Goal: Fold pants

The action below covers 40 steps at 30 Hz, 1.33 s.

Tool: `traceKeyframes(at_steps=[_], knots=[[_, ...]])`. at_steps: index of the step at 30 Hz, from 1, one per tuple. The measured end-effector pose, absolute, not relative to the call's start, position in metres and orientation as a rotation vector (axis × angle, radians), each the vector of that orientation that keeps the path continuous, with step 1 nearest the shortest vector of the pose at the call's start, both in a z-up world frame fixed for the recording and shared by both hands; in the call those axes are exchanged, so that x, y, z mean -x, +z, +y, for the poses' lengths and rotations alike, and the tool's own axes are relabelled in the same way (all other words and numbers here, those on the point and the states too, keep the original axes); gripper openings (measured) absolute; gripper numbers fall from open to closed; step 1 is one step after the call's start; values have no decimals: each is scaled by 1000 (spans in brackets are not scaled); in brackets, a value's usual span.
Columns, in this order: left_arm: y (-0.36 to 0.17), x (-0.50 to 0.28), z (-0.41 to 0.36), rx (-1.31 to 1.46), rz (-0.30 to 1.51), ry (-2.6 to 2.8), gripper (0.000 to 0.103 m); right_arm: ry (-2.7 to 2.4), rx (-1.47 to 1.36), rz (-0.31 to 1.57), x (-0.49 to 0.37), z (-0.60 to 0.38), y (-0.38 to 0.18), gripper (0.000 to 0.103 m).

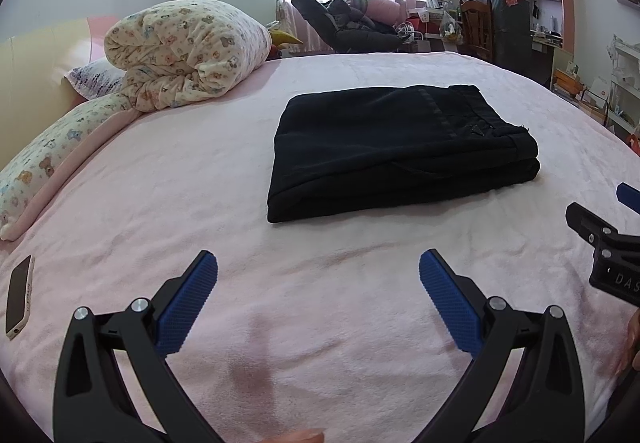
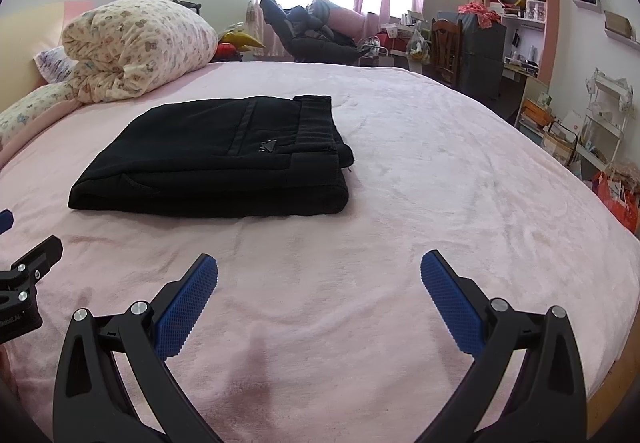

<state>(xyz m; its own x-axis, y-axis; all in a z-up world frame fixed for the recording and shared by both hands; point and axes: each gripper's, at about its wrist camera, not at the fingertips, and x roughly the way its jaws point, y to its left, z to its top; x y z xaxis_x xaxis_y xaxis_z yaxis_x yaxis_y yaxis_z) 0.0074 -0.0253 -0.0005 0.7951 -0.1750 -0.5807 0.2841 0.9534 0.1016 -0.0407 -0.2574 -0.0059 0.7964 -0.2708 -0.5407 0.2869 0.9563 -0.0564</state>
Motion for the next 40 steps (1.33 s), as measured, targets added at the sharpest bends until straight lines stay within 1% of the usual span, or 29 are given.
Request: traceKeyframes(at_steps=[40], knots=[[-1, -4, -27, -209, 592, -252, 101, -286, -6, 580, 38, -250, -8, 102]])
